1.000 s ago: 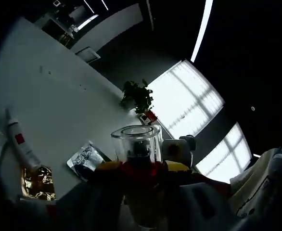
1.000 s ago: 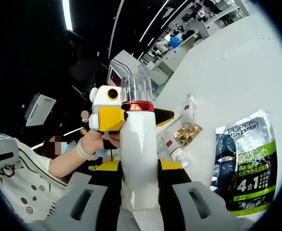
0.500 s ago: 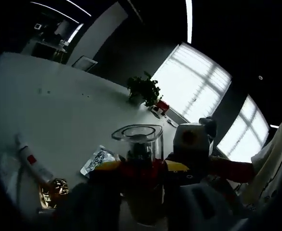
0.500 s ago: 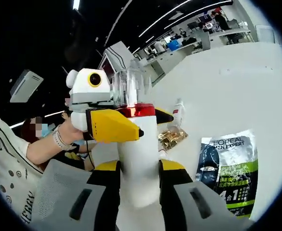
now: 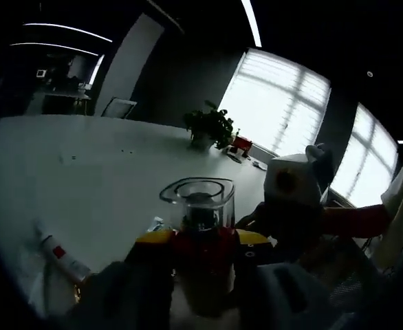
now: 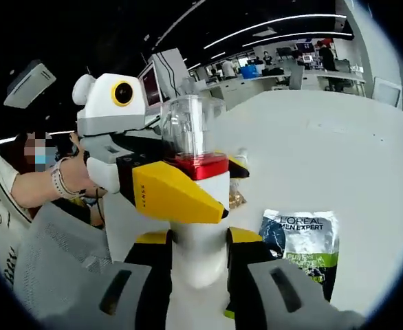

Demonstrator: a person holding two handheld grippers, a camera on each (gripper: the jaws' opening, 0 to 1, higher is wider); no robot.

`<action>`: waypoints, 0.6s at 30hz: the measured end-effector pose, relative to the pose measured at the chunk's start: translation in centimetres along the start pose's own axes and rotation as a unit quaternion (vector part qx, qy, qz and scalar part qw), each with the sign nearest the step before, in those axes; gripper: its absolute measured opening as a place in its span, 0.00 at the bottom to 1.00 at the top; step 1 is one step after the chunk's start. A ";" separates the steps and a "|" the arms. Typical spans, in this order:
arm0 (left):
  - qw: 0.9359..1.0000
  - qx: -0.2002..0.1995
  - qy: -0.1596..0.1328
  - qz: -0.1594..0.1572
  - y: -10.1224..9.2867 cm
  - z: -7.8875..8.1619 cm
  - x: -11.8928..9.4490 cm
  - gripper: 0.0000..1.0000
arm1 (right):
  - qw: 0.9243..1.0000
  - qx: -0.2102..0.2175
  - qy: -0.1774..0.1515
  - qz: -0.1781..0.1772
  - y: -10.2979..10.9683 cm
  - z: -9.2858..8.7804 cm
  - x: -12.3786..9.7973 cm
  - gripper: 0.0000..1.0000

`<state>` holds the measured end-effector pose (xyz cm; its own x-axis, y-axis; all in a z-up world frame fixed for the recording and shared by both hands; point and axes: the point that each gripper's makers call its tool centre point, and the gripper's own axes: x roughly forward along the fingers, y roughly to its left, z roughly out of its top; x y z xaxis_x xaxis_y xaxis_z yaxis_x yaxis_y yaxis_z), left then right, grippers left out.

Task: Arrange the skincare products in the storage area until every visible bottle or jar stands upright without overlapping.

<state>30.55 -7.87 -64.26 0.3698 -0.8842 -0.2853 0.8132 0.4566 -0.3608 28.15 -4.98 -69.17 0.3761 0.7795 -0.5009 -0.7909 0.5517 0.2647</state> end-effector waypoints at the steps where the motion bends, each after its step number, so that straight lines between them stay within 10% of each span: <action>1: 1.000 0.003 0.004 0.003 -0.1 -0.2 0.1 0.28 | 1.000 -0.003 0.005 -0.002 0.1 -0.2 0.1 0.30; 18: 0.998 0.064 0.021 0.016 0.3 -1.3 0.9 0.28 | 0.998 -0.051 0.008 -0.025 -1.0 -1.2 0.7 0.29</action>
<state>30.55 -8.40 -65.77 0.3788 -0.8635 -0.3329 0.8532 0.4652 -0.2358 28.63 -5.35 -70.80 0.4092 0.7468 -0.5242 -0.8171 0.5557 0.1538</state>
